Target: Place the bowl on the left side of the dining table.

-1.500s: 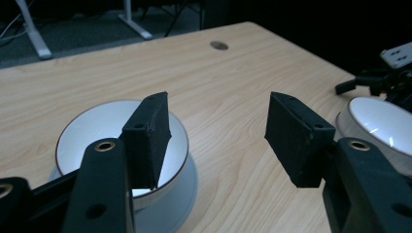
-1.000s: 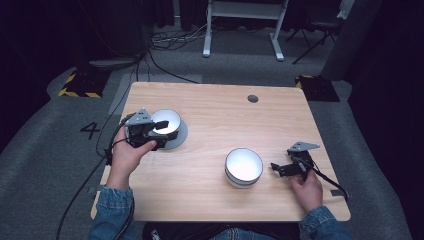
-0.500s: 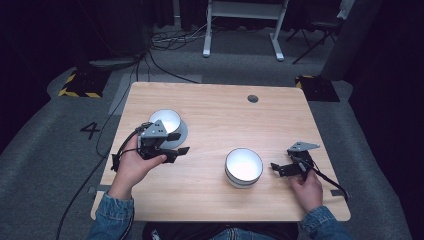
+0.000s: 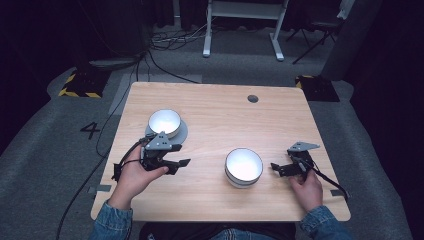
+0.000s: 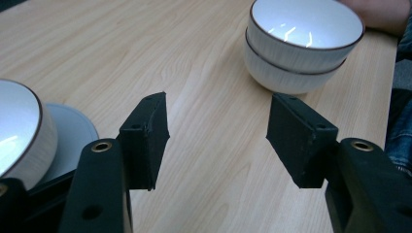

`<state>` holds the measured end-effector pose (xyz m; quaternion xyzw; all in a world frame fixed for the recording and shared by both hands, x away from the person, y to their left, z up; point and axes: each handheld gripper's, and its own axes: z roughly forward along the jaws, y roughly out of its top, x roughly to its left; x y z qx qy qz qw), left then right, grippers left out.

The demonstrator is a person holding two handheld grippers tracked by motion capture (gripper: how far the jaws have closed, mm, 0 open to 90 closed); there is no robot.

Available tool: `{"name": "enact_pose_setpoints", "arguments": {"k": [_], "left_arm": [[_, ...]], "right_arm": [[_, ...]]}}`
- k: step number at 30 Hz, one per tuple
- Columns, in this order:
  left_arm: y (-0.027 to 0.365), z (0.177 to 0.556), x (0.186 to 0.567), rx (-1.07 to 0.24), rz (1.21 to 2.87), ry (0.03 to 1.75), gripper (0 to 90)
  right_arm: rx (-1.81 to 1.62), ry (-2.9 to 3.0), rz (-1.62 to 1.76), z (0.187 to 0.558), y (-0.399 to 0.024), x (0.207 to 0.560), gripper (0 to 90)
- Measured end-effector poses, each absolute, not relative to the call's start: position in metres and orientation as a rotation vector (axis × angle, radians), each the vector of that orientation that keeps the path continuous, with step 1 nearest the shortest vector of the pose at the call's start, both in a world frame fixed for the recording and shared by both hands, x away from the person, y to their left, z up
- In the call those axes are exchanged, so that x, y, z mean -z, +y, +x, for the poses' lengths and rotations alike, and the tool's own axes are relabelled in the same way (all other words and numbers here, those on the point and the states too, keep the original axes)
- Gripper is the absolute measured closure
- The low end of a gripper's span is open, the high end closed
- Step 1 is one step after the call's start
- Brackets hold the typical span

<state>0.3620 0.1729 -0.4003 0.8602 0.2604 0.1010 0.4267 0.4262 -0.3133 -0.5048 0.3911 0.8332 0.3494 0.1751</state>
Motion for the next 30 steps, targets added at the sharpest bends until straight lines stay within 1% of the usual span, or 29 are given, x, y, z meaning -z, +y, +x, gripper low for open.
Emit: {"name": "enact_pose_setpoints", "arguments": {"k": [4, 8, 16, 21, 24, 30], "left_arm": [[0.176, 0.357, 0.41, -0.237, 2.173, 0.671, 40.3], [0.179, 0.356, 0.419, -0.275, 2.234, 0.696, 40.6], [0.175, 0.352, 0.443, -0.18, 2.258, 0.687, 40.1], [0.17, 0.351, 0.456, -0.132, 2.302, 0.66, 39.6], [0.168, 0.35, 0.464, -0.101, 2.31, 0.675, 39.1], [0.168, 0.35, 0.476, -0.066, 2.35, 0.664, 37.5]], "right_arm": [[-0.99, 2.361, 1.108, 0.426, -0.313, 0.505, 3.6], [-0.99, 2.361, 1.108, 0.426, -0.313, 0.505, 3.6], [-0.99, 2.361, 1.108, 0.426, -0.313, 0.505, 3.6], [-0.99, 2.361, 1.108, 0.426, -0.313, 0.505, 3.6], [-0.99, 2.361, 1.108, 0.426, -0.313, 0.505, 3.6], [-0.99, 2.361, 1.108, 0.426, -0.313, 0.505, 3.6]]}}
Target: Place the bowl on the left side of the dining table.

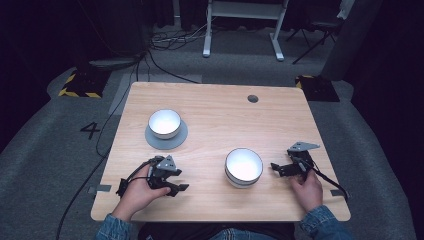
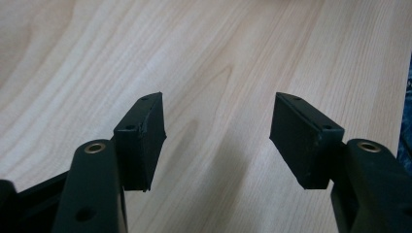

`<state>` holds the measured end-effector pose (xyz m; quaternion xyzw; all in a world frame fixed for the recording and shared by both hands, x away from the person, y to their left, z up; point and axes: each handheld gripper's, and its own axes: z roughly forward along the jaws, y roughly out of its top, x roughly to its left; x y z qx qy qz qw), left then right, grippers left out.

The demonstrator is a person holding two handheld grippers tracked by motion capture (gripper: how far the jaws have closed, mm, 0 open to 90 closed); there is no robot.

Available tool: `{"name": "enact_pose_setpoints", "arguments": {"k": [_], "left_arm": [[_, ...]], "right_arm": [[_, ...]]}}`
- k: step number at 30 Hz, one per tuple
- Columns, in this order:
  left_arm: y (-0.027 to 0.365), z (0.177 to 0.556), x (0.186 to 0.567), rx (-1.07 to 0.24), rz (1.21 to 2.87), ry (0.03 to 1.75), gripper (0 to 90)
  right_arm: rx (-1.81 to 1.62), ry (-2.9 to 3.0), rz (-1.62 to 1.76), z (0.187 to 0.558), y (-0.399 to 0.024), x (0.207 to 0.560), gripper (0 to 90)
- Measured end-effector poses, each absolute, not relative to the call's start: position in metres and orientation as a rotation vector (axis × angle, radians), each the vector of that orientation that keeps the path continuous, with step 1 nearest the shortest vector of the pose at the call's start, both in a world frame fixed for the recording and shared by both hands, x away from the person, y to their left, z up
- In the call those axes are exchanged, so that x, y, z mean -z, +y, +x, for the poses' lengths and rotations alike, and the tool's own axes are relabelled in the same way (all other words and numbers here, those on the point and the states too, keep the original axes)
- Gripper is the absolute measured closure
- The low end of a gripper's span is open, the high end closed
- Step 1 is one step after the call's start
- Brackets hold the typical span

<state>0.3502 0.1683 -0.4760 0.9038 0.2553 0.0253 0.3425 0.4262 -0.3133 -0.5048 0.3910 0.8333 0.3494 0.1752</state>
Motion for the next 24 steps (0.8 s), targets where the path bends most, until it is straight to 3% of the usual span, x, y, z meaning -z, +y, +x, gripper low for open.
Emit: {"name": "enact_pose_setpoints", "arguments": {"k": [7, 12, 24], "left_arm": [[0.171, 0.342, 0.493, -0.058, 2.343, 0.636, 34.5], [0.174, 0.335, 0.501, -0.203, 2.314, 0.587, 31.1], [0.17, 0.336, 0.503, -0.214, 2.312, 0.654, 17.7]], "right_arm": [[-0.99, 2.361, 1.107, 0.426, -0.313, 0.505, 3.6], [-0.99, 2.361, 1.108, 0.426, -0.313, 0.505, 3.6], [-0.99, 2.361, 1.107, 0.426, -0.313, 0.505, 3.6]]}}
